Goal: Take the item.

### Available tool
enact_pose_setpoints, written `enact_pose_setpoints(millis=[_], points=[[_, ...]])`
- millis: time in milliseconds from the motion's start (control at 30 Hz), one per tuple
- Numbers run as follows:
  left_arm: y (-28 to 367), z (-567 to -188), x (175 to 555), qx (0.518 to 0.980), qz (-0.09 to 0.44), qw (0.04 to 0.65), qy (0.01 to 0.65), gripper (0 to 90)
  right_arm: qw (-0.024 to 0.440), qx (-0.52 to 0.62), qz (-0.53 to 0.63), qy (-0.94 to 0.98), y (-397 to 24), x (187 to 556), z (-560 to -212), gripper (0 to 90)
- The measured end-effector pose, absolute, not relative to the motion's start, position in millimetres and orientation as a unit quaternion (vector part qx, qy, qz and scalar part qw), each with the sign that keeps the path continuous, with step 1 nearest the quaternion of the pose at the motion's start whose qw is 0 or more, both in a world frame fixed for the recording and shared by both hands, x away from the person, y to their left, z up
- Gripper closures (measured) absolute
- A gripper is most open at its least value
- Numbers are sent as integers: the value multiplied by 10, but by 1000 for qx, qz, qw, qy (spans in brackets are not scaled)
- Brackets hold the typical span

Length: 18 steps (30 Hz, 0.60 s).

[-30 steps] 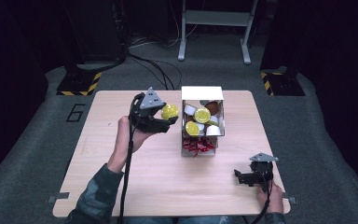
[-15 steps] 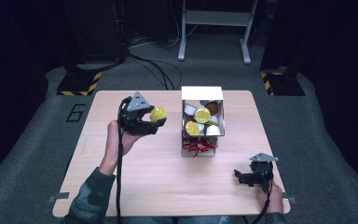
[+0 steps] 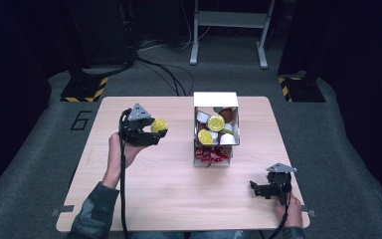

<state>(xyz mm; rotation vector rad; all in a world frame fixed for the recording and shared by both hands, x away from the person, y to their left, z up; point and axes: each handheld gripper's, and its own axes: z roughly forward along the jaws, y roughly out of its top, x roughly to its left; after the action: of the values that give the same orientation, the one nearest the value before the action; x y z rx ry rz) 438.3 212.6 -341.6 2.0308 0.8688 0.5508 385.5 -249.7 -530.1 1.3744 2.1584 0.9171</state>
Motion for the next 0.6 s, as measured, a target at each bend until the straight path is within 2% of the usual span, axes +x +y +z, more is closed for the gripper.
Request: enact_pose_setpoints(millis=[600], points=[[2281, -3755, 4524, 807, 198, 404, 383, 376, 210, 494, 330, 777, -2497, 3855, -5301, 0]])
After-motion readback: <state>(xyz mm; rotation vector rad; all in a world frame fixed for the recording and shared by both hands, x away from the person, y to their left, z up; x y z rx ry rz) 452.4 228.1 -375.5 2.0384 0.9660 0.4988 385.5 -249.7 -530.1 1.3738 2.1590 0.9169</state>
